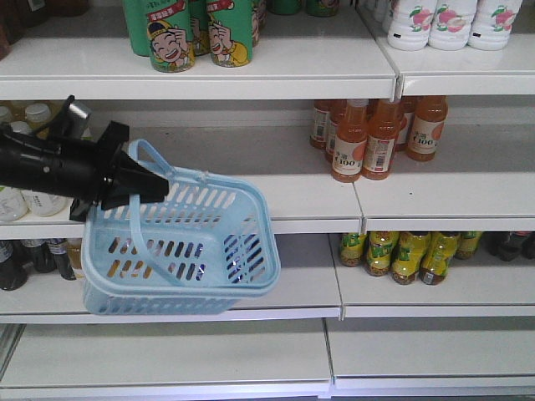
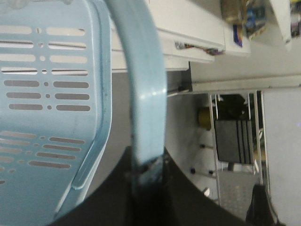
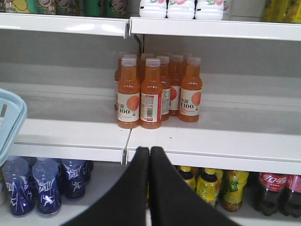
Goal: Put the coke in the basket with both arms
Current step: 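Lift the basket off the shelf and lower it with the left gripper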
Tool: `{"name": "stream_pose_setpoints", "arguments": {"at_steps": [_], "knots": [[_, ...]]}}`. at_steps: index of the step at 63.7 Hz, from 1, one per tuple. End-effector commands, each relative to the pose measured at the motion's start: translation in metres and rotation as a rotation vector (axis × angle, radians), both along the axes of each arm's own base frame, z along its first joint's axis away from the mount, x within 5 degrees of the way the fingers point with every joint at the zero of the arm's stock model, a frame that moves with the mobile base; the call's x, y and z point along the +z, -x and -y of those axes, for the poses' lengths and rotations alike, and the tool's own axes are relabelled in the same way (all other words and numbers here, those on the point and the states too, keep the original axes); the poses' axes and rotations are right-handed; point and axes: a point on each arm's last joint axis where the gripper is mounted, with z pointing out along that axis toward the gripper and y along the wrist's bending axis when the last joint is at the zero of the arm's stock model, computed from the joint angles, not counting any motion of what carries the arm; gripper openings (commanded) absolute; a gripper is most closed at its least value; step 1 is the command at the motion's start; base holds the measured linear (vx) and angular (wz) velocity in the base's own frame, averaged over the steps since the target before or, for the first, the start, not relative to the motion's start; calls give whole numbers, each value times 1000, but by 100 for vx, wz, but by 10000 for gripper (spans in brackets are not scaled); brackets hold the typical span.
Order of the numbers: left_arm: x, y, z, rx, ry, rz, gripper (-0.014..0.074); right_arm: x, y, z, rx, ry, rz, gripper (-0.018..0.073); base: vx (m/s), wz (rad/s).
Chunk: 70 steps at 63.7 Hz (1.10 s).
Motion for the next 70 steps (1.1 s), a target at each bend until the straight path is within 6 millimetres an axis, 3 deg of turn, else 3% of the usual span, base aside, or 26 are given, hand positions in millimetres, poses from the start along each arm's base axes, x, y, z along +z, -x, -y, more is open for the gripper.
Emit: {"name": "stream_pose_setpoints", "arguments": {"at_steps": [1, 19, 31, 50, 70], "knots": [[25, 27, 14, -56, 66, 99, -8, 4, 1, 1, -6, 7, 84, -10, 0, 0], [-20, 92, 28, -41, 292, 63, -8, 4, 1, 1, -6, 7, 84, -10, 0, 0], [-46, 117, 27, 10, 320, 14, -8, 4, 1, 1, -6, 7, 84, -10, 0, 0], [-64, 131, 26, -1, 271, 21, -8, 4, 1, 1, -6, 7, 84, -10, 0, 0], [-70, 130, 24, 46, 231, 35, -8, 4, 1, 1, -6, 7, 84, -10, 0, 0]]}}
